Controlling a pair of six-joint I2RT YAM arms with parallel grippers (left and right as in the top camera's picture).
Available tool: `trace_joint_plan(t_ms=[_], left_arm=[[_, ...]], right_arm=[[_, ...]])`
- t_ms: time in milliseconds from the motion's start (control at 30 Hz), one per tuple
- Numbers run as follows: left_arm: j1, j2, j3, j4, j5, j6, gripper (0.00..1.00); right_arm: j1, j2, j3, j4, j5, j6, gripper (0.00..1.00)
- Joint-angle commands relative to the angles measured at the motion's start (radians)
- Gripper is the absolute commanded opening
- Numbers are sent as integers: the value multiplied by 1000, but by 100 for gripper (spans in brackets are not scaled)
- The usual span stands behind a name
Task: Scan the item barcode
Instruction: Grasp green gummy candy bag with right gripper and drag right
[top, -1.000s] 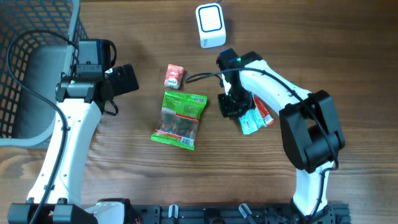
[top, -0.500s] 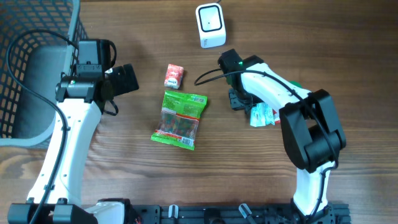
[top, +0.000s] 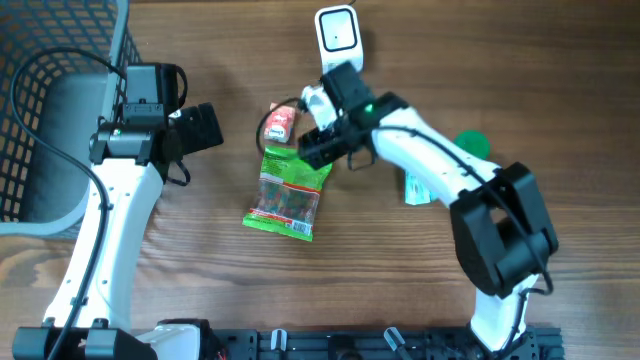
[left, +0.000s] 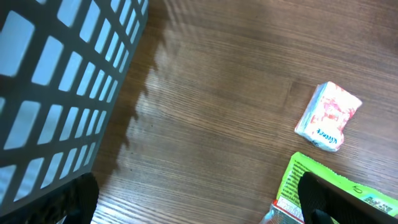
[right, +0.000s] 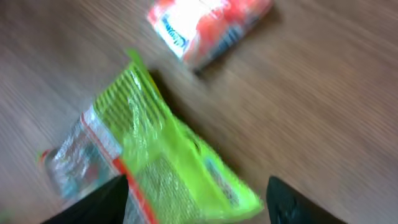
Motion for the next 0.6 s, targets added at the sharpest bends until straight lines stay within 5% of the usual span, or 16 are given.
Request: trace_joint_plan(t_ms=[0, 67, 133, 367, 400, 433, 467, 567], left_arm=[[5, -3, 6, 3, -6, 9, 100], [5, -3, 6, 3, -6, 9, 100], [5, -3, 6, 3, -6, 9, 100], [5, -3, 6, 3, -5, 9, 100], [5, -3, 6, 3, -6, 9, 100], [5, -3, 6, 3, -5, 9, 100], [5, -3, 6, 3, -6, 9, 100], [5, -3, 6, 3, -6, 9, 100]], right_arm=[[14, -1, -142, 142, 104, -64, 73], [14, -1, -219, 225, 113, -64, 70], [13, -4, -231, 190, 129, -56, 4], [-167, -254, -226, -190, 258, 148, 4], [-181, -256, -226, -242, 251, 146, 14], [-185, -252, -231, -263, 249, 146, 40], [-185, -249, -232, -265, 214, 145, 55], [-185, -249, -232, -245, 85, 146, 67]])
